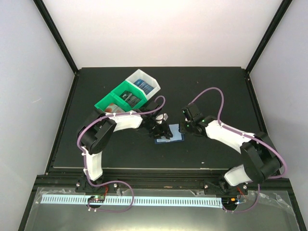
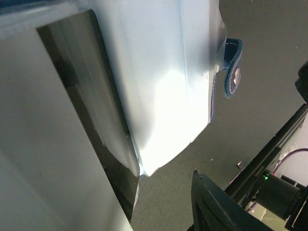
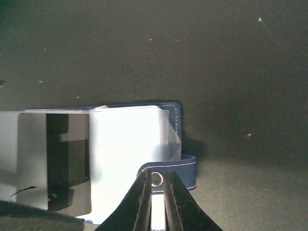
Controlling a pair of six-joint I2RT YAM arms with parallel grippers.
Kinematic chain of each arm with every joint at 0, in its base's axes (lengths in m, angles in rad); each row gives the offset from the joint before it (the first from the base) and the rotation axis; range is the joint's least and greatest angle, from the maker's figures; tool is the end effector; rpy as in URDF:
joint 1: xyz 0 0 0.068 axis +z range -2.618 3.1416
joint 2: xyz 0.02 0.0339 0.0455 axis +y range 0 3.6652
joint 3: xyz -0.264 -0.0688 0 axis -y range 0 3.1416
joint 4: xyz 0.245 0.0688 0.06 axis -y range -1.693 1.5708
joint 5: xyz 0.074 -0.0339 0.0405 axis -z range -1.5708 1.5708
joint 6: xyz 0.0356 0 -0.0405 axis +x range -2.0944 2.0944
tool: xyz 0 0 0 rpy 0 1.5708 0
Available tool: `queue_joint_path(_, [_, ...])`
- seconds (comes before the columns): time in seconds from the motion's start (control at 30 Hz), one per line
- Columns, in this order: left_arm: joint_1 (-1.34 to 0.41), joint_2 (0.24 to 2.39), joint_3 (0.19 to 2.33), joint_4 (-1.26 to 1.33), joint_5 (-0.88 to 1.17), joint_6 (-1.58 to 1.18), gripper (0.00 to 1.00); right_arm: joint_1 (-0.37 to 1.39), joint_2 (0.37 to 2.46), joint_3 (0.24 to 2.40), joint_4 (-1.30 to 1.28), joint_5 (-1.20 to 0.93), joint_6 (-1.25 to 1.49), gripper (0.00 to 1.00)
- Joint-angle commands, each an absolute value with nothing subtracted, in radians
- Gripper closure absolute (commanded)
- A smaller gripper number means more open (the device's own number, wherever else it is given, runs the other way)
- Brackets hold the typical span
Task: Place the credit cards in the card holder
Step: Insert the credit card into the card holder.
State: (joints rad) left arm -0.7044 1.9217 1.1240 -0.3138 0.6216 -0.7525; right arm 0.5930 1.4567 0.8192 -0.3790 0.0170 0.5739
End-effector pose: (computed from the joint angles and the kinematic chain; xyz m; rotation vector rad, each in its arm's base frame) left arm 0.2688 -0.2557 0.1357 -0.1452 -2.8510 1.1253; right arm 0.2327 0.1561 0.1850 -0.0188 2.6421 0.3953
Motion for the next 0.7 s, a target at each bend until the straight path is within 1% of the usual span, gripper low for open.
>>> queue_joint_path(0.0, [-0.726,1.863,1.171,-0.388,0.537,-0.727,0.57,0.589,1.438,0.804,-0.394,0.096,0.603,0.88])
queue_joint_path(0.2, [-0.749,1.833,1.19,-0.418,0.469,-0.717,0.59,0.588,1.433,0.795,-0.394,0.097,0.606,0.88])
queue_joint_path(0.4, [-0.764,1.833,1.204,-0.412,0.466,-0.718,0.66,0.583,1.428,0.79,-0.397,0.096,0.606,0.88])
queue_joint_path(0.67, [-0.793,1.857,1.206,-0.318,0.515,-0.717,0.66,0.576,1.385,0.775,-0.405,0.144,0.628,0.89])
